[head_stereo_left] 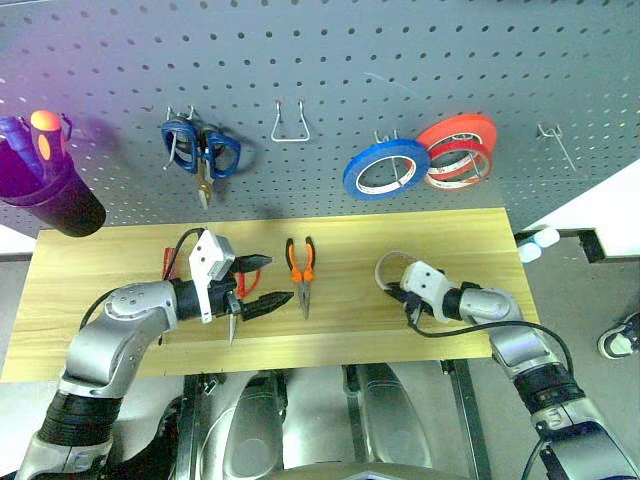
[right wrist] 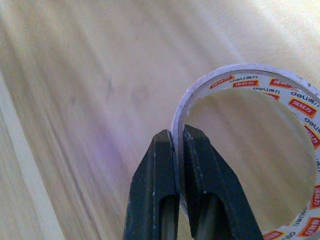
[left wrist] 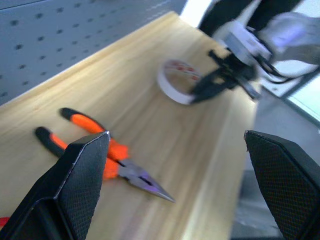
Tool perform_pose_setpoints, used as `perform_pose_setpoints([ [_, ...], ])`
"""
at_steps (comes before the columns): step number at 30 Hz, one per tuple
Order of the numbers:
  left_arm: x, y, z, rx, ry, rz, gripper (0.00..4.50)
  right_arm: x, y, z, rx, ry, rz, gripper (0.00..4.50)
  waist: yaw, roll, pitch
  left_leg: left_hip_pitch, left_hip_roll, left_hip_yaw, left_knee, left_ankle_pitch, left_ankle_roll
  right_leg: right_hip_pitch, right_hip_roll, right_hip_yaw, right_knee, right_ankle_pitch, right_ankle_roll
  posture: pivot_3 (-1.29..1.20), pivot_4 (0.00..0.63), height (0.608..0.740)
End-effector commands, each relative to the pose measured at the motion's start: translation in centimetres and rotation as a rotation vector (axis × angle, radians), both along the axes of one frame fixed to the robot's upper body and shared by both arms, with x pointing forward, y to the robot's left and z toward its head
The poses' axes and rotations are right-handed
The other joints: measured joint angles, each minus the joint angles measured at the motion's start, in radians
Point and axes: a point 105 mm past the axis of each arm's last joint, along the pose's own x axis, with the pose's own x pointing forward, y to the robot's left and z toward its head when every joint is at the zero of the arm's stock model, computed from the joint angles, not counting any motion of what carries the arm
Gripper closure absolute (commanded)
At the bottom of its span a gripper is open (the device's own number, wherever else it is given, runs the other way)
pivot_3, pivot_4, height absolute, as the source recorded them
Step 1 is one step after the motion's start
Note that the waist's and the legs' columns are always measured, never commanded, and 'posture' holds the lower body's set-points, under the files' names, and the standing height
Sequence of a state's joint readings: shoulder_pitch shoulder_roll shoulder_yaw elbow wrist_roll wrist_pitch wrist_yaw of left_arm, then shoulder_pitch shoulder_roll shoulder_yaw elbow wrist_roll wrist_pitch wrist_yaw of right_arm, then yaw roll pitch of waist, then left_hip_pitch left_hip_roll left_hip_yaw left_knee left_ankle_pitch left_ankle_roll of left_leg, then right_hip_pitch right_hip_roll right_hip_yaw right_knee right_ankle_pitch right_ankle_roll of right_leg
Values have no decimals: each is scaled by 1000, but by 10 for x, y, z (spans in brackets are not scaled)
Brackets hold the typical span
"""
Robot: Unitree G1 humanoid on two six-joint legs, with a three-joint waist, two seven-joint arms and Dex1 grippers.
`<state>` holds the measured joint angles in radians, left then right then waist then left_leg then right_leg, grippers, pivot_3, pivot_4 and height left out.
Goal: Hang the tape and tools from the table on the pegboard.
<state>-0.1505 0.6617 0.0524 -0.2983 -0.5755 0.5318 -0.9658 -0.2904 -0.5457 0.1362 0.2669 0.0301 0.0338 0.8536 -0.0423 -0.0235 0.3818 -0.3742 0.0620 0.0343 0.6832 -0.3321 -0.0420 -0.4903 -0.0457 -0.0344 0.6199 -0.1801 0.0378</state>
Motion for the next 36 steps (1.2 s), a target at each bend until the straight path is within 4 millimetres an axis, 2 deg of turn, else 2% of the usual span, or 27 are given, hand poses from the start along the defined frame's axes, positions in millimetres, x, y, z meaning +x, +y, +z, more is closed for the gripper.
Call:
perform_pose_setpoints([
  [1, -11, 2, 17, 3, -67, -51, 0, -8, -5, 15, 141, 2, -22, 4407, 1, 0, 0, 0, 0, 0, 0, 0, 0, 0, 0, 0, 0, 0, 0, -58, 368, 733],
  [8, -19, 12, 37, 0, -118, -58, 0, -21, -24, 30, 377, 31, -100, 4407, -1, 0, 0, 0, 0, 0, 0, 0, 0, 0, 0, 0, 0, 0, 0, -76, 332, 733],
  [13, -20, 16, 47, -11, -142, -43, 0, -26, -40, 38, 439, 21, -149, 4407, -2, 0, -1, 0, 0, 1, 1, 0, -1, 0, 0, 0, 0, 0, 1, -84, 311, 733],
  [18, -24, 16, 51, -39, -138, -35, 0, -28, -56, 50, 520, -35, -209, 4407, -2, 0, -3, 0, 0, 1, 1, 1, -1, 0, 0, 0, 0, 1, 1, -98, 298, 733],
  [23, -27, 18, 55, -71, -129, -33, 0, -38, -72, 72, 641, -128, -257, 4407, -2, 0, -3, 0, 0, 2, 1, 1, -2, 0, 0, 1, 0, 2, 2, -113, 291, 733],
  [28, -29, 14, 65, -123, -122, -57, 0, -49, -73, 72, 677, -133, -255, 4407, -3, -2, -8, 0, 0, 2, 2, 2, -3, 0, 0, 1, 0, 2, 2, -127, 285, 733],
  [30, -28, 13, 70, -142, -128, -59, 0, -52, -78, 76, 728, -132, -272, 4407, -4, -2, -9, 0, 0, 2, 2, 2, -3, 0, 0, 2, 0, 3, 2, -130, 282, 733],
  [36, -27, 13, 71, -154, -125, -62, 0, -59, -98, 77, 736, -159, -342, 4407, -7, -2, -18, 0, 0, 3, 2, 3, -6, 0, 0, 2, 0, 4, 2, -146, 279, 733],
])
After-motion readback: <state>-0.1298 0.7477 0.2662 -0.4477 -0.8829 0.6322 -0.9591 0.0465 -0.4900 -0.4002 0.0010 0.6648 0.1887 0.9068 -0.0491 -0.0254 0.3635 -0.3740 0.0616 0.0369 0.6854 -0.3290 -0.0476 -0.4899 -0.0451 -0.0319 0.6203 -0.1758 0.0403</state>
